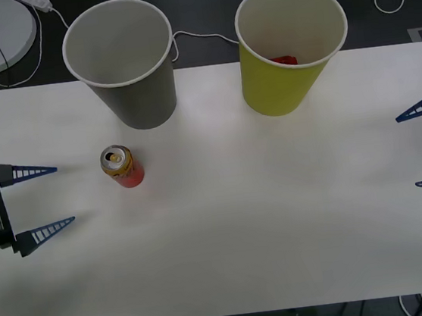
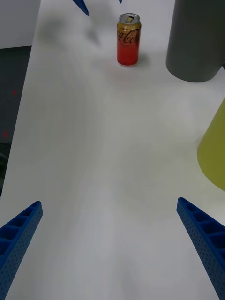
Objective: Put the can into the green bin and the plastic bottle into the gray bin
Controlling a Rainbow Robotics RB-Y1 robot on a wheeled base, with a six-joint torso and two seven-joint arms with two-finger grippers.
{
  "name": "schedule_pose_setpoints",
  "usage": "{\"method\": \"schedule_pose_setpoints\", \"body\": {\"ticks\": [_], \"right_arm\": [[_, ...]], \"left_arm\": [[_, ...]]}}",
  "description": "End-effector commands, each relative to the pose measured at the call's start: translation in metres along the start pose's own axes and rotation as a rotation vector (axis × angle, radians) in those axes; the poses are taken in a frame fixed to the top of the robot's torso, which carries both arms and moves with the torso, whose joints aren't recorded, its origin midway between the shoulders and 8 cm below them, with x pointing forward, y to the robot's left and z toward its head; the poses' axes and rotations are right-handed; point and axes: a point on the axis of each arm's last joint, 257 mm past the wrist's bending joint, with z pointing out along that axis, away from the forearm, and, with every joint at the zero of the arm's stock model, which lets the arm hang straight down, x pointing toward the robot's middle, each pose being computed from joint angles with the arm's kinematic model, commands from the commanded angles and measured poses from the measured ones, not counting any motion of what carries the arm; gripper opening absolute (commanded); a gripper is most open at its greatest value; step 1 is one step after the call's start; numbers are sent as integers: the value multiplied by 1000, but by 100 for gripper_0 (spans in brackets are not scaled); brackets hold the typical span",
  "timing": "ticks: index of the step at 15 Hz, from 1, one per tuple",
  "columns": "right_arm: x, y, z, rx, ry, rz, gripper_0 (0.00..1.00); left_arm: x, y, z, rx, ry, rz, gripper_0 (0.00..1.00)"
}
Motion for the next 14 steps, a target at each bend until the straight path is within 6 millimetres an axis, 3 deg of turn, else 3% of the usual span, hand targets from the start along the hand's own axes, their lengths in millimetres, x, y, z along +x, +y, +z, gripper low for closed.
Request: {"method": "schedule_pose_setpoints", "body": {"ticks": [1,14], "right_arm": [[0,0,0,0,0,0,100],[0,0,0,0,0,0,100]], "left_arm": [[4,0,10,-26,-31,-31,100],[4,0,70,-103,-128,-105,100]]}}
